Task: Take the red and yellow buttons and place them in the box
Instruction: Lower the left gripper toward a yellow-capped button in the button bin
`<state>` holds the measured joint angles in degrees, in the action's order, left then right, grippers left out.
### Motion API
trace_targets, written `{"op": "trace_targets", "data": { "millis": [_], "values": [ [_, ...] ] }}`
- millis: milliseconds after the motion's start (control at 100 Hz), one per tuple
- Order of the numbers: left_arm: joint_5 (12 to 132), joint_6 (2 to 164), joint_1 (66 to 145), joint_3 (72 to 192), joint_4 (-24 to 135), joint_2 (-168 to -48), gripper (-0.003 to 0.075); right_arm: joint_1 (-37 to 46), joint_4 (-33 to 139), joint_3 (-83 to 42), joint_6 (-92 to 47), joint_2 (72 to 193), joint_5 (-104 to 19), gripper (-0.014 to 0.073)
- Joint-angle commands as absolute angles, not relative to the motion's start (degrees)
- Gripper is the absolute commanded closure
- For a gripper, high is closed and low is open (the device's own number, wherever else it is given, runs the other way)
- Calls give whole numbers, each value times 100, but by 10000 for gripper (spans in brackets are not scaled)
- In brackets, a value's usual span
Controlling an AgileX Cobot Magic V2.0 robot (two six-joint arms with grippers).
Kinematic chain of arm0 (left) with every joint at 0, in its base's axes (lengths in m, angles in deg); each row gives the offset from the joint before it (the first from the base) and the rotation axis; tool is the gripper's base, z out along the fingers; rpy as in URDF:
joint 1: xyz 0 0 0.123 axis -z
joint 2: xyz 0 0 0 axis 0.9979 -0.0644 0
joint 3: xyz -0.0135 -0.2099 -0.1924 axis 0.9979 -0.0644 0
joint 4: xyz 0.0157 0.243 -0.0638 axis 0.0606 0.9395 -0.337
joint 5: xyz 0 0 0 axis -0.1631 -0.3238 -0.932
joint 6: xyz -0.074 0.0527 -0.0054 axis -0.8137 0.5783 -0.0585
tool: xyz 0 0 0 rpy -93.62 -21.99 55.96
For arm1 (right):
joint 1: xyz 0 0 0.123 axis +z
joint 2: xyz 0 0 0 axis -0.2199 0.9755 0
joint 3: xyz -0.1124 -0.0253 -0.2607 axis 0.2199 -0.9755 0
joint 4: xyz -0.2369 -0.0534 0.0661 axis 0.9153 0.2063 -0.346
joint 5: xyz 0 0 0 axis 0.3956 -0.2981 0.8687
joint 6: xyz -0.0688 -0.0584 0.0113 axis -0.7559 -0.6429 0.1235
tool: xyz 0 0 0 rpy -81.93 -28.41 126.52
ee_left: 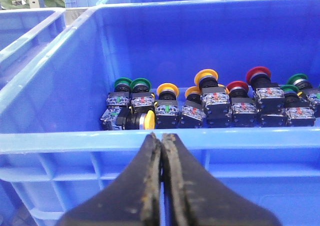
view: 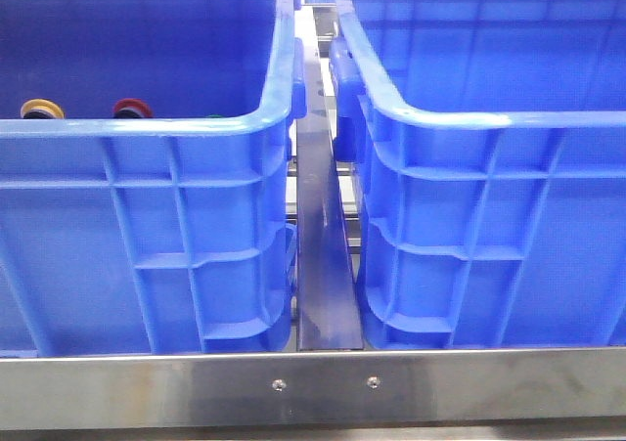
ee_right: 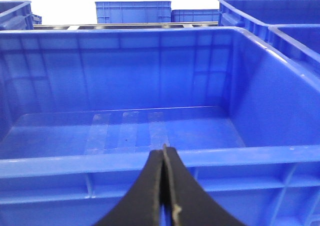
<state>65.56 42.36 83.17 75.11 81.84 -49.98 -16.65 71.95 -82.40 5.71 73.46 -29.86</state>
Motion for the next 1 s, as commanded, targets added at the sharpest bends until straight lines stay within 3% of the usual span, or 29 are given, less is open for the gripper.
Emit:
{"op": "trace_targets", "data": {
  "millis": [0,440,710,990],
  "values": [
    [6122,4229,8305,7233,8184,-4801,739,-1701,7209,-8129,541,7191,-2547,662],
    [6111,4229,8305,7763,8184,-4907,739,-1701,7209,-8129,541,7191,-2547,662],
    [7337,4220,8362,9135,8144,-5630,739,-1701,7209,-8129,541,7191,-2547,662],
    [8512,4220,8362,10498,8144,-7212,739,-1701,7209,-8129,541,7191,-2547,662]
  ]
}}
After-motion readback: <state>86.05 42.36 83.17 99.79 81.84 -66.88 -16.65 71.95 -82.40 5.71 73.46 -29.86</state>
